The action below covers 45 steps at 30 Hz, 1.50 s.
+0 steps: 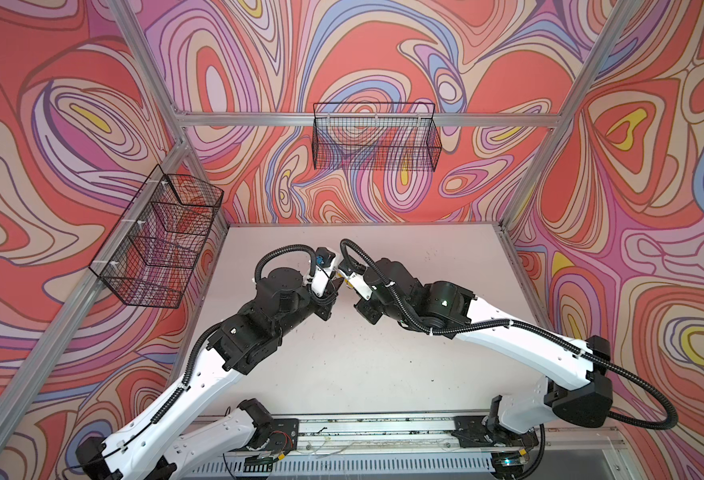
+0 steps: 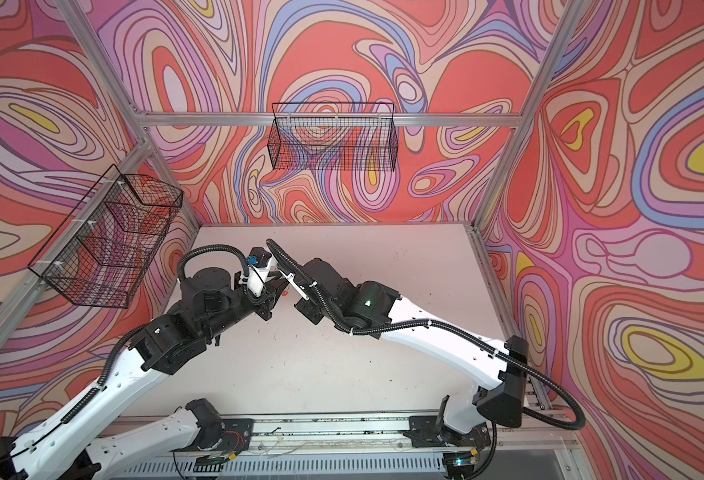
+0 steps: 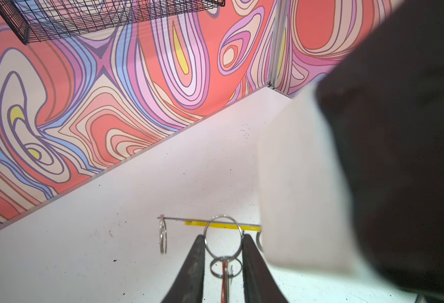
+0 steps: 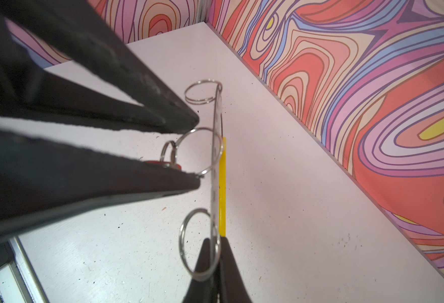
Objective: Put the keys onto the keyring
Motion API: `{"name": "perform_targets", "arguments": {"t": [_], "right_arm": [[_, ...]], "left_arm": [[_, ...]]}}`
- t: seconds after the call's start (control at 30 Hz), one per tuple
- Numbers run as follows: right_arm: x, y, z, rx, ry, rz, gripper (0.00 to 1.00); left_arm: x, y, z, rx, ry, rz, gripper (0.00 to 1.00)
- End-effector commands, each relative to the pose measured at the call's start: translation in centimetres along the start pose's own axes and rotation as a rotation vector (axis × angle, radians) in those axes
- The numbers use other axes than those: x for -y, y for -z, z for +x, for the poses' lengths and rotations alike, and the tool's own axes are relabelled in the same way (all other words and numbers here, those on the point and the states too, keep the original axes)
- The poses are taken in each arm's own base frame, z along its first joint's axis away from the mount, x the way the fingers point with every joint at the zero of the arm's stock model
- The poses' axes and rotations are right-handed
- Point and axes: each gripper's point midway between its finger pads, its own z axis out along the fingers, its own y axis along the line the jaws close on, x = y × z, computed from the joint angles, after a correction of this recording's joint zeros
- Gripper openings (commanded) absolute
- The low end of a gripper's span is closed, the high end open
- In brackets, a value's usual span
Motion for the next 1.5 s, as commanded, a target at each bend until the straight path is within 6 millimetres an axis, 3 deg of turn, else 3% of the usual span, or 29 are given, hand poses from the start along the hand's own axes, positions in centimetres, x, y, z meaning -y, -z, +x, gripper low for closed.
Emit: {"name": "perform_targets", "arguments": {"t": [0.0,0.2,0.53,0.87,1.03,1.47], "right_arm": [[-0.1,1.3,-1.0,0.042,-0.015,-0.026,0.00],[-0.3,1.3,-1.0,0.045,-0.020,-0.039,0.00],[-0.5,1.3,-1.1,0.041,-0.021,-0.052,0.00],[-0.1,1.6,-1.0,0.041,-0.031,-0.035,0.00],[-0.2,1.7,-1.3,0.038,-0.066,-0.041,0.00],[-1.7,1.1,-0.9,-0.038,-0.138,-0.116,0.00]], "left_arm": [[-0.3,0.7,-1.4,0.047,0.017,-0.011,0.27],[0.5,0.9,-1.4,0.033,-0.005,0.035,0.29],[1.3,1.6,-2.0,0.053,-0.044,0.086,0.22],[0.3,1.9,-1.8,0.009,-0.002,0.030,0.17],[0.9,2.5,-1.3,-0.006,0.005,0.065,0.32],[0.8,2.4,-2.5,0.030,-0.143,0.060,0.32]]}}
